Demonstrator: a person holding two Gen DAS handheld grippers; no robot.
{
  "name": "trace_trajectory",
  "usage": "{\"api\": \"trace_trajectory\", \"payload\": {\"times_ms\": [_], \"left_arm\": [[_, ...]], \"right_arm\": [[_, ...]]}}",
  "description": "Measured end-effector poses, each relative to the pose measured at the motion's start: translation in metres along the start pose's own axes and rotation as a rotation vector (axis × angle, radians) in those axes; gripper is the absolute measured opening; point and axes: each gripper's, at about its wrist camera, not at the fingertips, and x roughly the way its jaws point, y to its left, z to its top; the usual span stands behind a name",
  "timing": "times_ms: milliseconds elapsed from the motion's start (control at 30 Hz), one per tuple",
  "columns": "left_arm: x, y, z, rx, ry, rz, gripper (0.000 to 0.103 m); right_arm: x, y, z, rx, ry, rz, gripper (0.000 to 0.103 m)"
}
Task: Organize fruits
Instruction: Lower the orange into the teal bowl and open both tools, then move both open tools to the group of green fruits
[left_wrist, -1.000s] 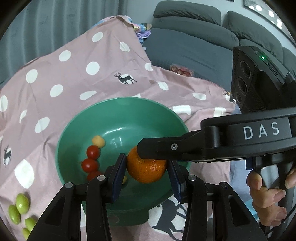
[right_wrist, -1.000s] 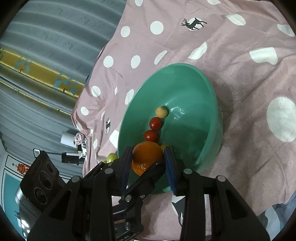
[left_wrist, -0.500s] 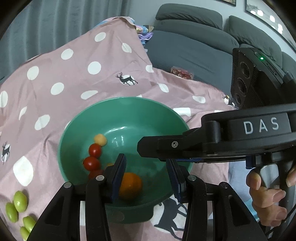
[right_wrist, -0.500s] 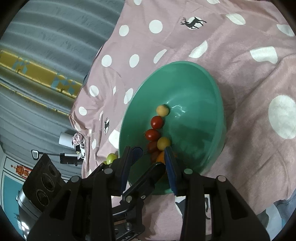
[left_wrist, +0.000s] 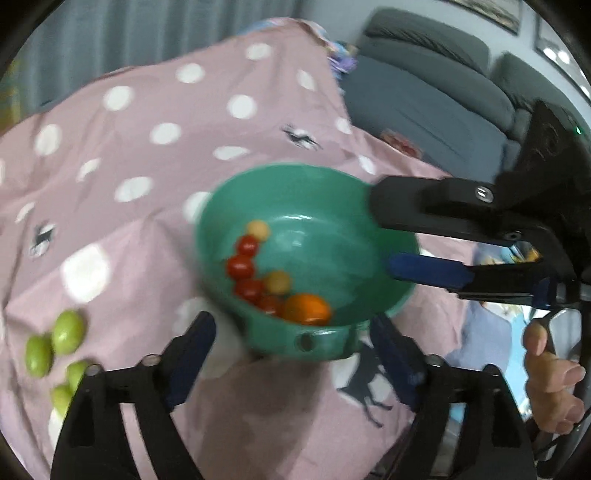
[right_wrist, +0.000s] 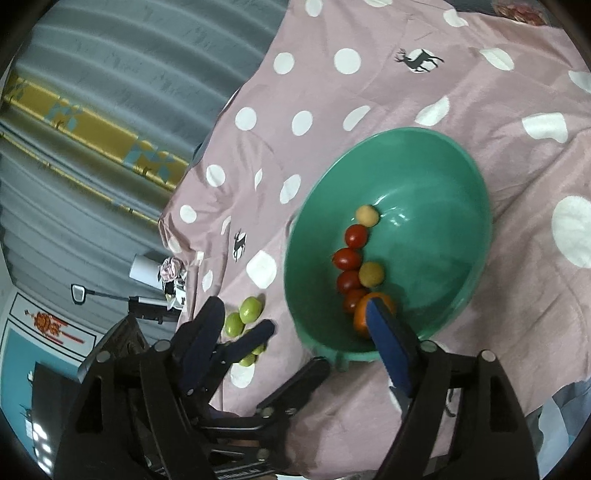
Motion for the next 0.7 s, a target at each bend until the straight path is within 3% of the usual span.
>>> {"api": "trace_trajectory", "payload": {"times_ms": [267,467,700], "left_arm": [[-0.035,0.041,-0.028,-0.037,-0.054,0.173,0.089],[-0.060,0.077,-0.067,-0.065,-0.071,0.320,0.089],[-0.068,0.123,-0.102,-0.137,-0.016,0.419,0.089]], "right_arm": [[0.019,0.020,-0.011,-0.014,0.035,0.036,0.087],[0.045,0.051,-0.028,-0.105,0.090,0.051,0.087],[0.090,0.079,-0.046,-0.195,0.181,0.039,0.087]]}}
